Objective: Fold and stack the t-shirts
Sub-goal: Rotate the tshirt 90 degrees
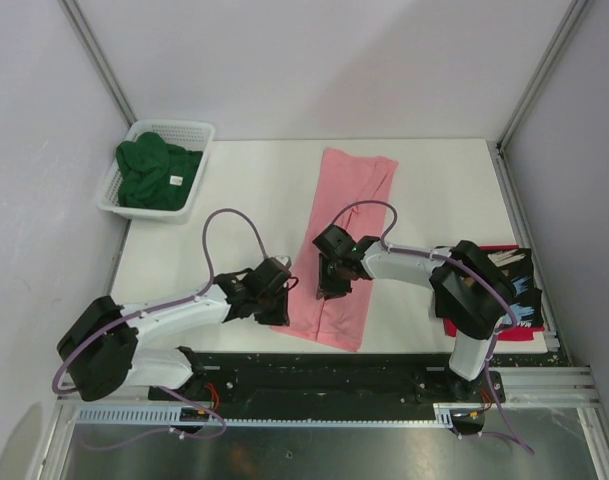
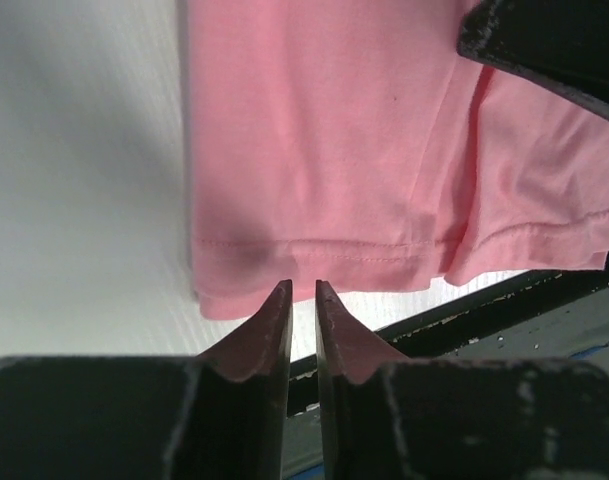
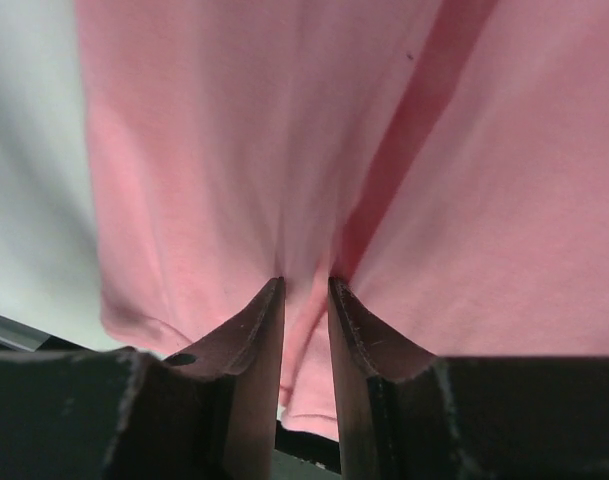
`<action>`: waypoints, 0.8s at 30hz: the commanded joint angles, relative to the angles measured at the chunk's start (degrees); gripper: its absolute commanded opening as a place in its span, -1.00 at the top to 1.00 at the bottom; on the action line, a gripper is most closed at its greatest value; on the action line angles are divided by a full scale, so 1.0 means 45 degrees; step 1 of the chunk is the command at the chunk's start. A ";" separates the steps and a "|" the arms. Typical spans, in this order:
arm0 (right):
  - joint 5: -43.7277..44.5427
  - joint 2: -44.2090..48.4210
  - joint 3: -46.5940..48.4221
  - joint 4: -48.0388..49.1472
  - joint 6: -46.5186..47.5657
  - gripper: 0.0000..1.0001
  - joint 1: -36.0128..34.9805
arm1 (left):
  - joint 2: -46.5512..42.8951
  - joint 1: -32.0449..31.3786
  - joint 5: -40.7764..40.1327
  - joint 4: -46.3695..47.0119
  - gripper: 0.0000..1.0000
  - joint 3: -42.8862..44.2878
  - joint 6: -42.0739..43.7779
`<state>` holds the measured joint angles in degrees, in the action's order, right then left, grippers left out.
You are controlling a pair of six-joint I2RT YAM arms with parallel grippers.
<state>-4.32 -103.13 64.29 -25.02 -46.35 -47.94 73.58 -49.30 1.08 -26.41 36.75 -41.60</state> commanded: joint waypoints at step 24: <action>0.0736 0.4959 -0.1547 -0.1629 -0.0856 0.41 -0.0178 | 0.0358 0.1429 -0.0543 -0.0246 0.33 -0.0639 0.0598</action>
<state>-2.79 -86.48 61.14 -28.36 -48.12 -48.64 74.00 -43.13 -3.40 -28.25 34.63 -39.99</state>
